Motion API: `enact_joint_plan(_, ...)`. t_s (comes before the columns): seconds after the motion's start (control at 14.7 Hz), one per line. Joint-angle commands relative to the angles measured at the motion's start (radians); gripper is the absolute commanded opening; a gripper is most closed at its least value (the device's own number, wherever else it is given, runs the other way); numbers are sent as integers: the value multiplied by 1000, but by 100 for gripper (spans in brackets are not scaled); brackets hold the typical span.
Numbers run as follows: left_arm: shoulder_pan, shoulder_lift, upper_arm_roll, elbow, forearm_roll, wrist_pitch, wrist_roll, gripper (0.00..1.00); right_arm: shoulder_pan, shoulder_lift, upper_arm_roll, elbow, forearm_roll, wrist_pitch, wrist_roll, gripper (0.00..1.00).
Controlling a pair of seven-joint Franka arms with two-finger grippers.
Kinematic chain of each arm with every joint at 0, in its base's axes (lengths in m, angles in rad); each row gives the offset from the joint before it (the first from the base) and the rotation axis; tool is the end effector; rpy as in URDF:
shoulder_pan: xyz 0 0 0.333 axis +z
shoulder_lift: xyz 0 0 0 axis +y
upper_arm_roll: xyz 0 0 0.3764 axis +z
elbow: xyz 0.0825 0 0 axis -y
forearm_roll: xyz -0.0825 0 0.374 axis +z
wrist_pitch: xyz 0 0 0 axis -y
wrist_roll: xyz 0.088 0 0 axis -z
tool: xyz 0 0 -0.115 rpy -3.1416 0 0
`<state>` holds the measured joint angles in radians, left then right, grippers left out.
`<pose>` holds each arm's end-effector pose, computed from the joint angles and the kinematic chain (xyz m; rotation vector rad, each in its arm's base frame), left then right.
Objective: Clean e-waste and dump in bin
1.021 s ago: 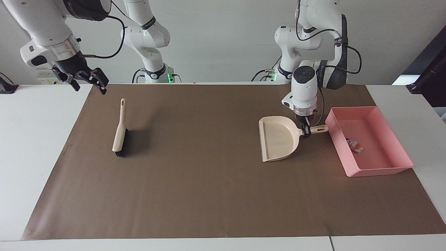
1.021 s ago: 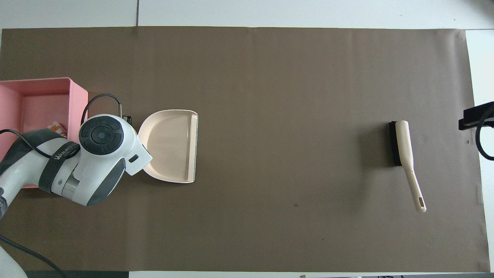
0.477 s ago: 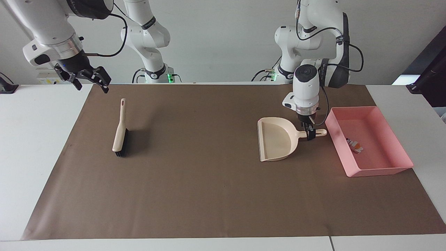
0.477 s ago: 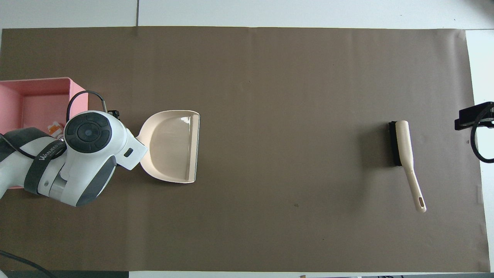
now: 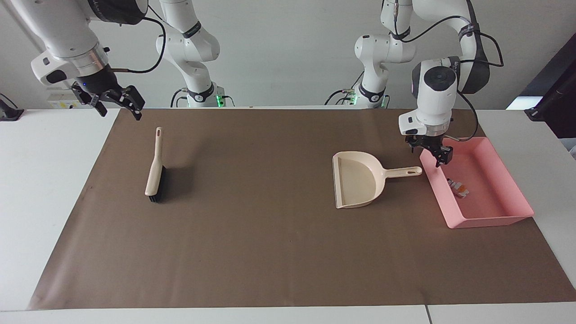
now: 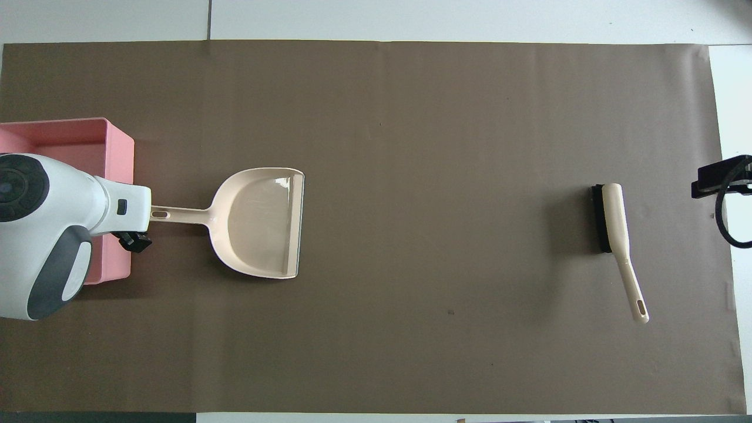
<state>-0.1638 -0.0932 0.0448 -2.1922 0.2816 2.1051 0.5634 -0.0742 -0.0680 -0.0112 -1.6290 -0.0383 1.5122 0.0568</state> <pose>0.4998 -0.0441 0.4855 -2.6625 1.1666 0.0678 0.5099 -0.0485 0.6812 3.0958 -0.2225 -0.0766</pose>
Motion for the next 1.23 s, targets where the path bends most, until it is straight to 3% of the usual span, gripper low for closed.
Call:
enact_joint_plan(0.0, 52, 10, -3, 86, -138, -69, -227, 98, -15, -6, 10, -2, -2, -12, 11, 100)
enact_joint_plan(0.27, 92, 10, -2, 244, -278, -216, -414, 98, -13, -6, 10, -2, -2, -12, 9, 100)
enact_joint_plan(0.82, 170, 64, 3, 590, -341, -545, -407, 98, -13, -6, 10, -2, -2, -12, 11, 100)
enact_joint_plan(1.16, 164, 44, 1, 560, -332, -585, -418, 98, -13, -4, 8, -2, -2, -10, 11, 100)
